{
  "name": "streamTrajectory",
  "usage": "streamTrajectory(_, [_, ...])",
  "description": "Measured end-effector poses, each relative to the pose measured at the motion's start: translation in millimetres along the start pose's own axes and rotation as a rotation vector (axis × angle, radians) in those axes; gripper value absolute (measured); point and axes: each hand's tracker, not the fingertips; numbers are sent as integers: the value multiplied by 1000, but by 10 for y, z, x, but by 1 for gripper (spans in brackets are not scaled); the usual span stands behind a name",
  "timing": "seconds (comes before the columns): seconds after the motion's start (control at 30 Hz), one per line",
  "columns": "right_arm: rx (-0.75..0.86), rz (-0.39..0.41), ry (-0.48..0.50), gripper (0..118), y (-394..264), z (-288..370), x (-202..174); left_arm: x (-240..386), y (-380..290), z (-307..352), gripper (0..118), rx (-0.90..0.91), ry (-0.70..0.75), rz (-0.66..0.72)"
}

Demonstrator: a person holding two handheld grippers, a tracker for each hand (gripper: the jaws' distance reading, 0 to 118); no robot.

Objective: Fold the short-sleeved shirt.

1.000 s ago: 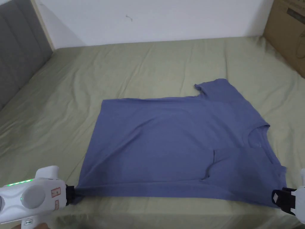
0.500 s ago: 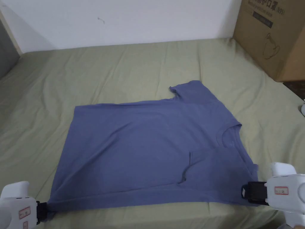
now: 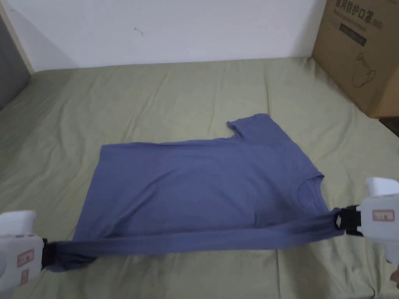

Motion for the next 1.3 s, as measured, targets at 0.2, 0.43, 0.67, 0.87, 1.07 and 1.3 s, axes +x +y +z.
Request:
streamTrajectory(0.2, [-79,71,-121,3,631,-694,-103,176,785,-451,1,25,6,-99])
streamTrajectory(0.43, [-119,90,-135,81,667,-1062,-195,196,868,-956,103,-61,68,-125])
streamTrajectory(0.67, [-18,98,-93,0,393,-539,-112,-78,429,-531,0,-41,-65,76])
streamTrajectory(0.87, [-30,33,-48,0,63,-372,-12,-105,44,-437,48,-2,-75,112])
streamTrajectory(1.07, [-55,-33,-42,0,-139,-410,107,-60,62,-884,100,-92,-134,199])
streamTrajectory(1.3, [-71,-73,-9,1,-208,-425,149,189,97,-1009,6,-109,8,78])
